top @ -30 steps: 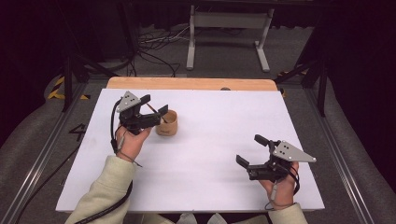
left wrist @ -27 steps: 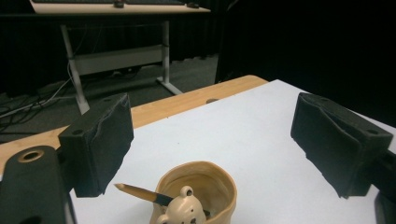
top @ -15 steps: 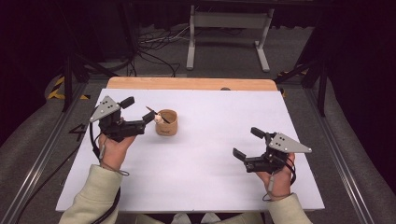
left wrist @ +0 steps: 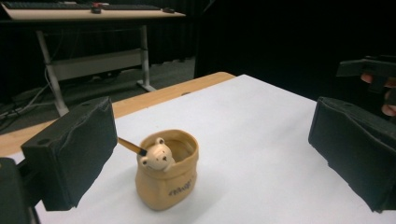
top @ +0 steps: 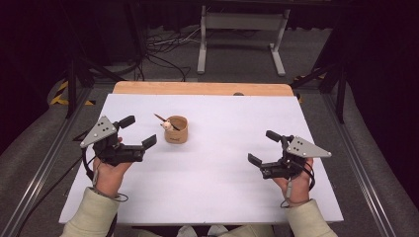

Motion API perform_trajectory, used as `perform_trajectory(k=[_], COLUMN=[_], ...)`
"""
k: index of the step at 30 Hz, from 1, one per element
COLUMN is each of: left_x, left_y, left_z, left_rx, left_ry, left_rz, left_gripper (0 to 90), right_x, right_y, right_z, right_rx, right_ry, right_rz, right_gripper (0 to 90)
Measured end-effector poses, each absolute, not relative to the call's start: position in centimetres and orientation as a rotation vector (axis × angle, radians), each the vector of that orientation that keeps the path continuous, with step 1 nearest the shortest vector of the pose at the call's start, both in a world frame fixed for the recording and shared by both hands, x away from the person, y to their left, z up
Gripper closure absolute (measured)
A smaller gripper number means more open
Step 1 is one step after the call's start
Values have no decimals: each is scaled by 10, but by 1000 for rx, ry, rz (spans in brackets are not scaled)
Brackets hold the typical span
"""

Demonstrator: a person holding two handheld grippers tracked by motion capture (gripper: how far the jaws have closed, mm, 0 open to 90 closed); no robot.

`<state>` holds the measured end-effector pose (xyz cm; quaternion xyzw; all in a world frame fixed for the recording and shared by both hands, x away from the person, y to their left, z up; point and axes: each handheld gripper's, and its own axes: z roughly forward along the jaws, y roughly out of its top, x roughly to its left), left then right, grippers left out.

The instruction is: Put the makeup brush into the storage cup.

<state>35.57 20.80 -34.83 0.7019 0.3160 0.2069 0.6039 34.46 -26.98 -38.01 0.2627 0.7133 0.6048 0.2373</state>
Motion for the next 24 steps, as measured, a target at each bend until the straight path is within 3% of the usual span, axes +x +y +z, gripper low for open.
perform_trajectory(k=[24], left_x=[329], left_y=[226], left_z=[-390], left_rx=[1667], left_ry=[741], left_rz=[371], left_gripper=[18], right_x=[337], right_y=[-281], right_z=[-394], right_rx=[667], right_ry=[1990], right_rz=[1600], right_gripper=[0])
